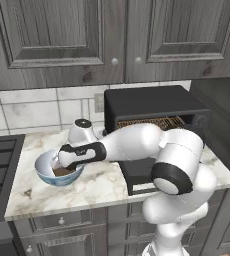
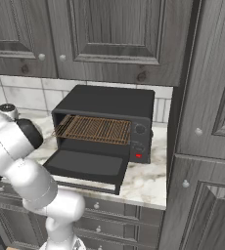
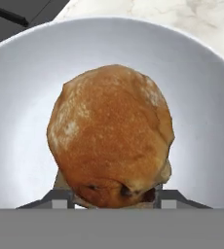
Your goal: Pick up the heated bread from the toaster oven and place it in the bowl. Then move the bread bowl to the dining counter.
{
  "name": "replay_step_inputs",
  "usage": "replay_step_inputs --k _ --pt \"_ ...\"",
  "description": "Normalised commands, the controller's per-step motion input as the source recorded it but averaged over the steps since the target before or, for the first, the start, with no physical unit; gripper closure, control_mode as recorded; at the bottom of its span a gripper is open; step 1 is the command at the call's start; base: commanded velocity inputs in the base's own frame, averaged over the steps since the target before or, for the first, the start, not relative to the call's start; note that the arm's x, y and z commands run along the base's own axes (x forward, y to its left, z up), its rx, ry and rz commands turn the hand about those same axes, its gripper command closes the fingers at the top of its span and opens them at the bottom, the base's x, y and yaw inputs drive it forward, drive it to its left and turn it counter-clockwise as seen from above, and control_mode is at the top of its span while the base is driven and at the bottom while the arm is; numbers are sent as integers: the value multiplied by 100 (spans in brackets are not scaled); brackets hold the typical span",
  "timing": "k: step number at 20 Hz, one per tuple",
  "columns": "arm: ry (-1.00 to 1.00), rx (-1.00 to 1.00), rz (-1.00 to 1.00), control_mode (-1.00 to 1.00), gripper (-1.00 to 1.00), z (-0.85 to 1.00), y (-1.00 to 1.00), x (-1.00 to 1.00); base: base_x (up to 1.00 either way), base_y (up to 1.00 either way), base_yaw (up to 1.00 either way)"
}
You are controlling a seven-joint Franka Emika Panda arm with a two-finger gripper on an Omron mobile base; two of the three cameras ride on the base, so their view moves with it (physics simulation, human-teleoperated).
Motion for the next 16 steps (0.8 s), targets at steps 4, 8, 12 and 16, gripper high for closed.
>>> replay_step_inputs --k 4,8,12,16 --pt "0 -3 -2 -100 -100 0 61 21 0 0 0" --pt "0 0 -2 -100 -100 31 13 -4 0 0 0" --pt "0 0 0 -100 -100 24 0 -77 0 0 0" --pt "0 0 2 -100 -100 20 -1 -100 0 0 0"
